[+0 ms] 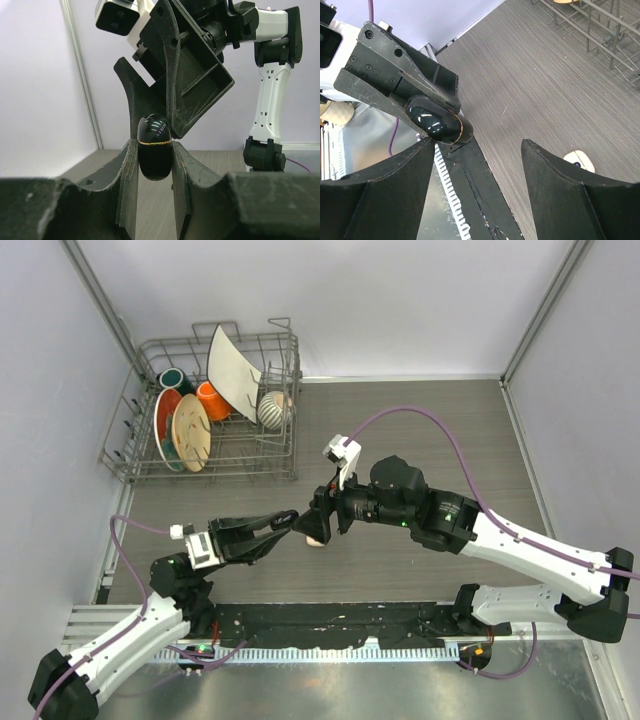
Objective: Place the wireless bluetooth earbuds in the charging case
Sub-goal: Open the charging case.
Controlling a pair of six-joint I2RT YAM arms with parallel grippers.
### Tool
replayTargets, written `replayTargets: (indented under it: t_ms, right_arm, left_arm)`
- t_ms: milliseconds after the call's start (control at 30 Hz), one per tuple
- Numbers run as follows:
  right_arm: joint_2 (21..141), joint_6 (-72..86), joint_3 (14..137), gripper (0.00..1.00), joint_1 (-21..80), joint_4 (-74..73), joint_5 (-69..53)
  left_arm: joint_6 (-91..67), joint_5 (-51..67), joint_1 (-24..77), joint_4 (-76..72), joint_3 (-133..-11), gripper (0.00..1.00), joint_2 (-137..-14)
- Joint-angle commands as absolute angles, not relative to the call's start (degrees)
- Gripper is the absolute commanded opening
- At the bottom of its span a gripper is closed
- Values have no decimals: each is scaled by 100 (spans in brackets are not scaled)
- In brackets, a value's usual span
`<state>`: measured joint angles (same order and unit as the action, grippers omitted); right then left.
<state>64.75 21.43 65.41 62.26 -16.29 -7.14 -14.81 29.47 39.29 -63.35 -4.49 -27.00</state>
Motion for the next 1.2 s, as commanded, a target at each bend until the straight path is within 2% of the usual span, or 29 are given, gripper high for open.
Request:
replayTargets:
  t_ms: [0,800,1167]
  right_arm:
    - [6363,2355,6627,75,6205,-914,-281]
    - [6187,3041,6381,78,5801,-554,-439]
    - [6047,2980,6302,78,5775,-492,-336]
  left_arm:
    - [-1582,3665,3999,-6557,-677,0,-2760]
    - [-1485,3876,3999,-6170,-773,0,-2804]
    - [-1424,3534,3999,-6117,-703,0,-2698]
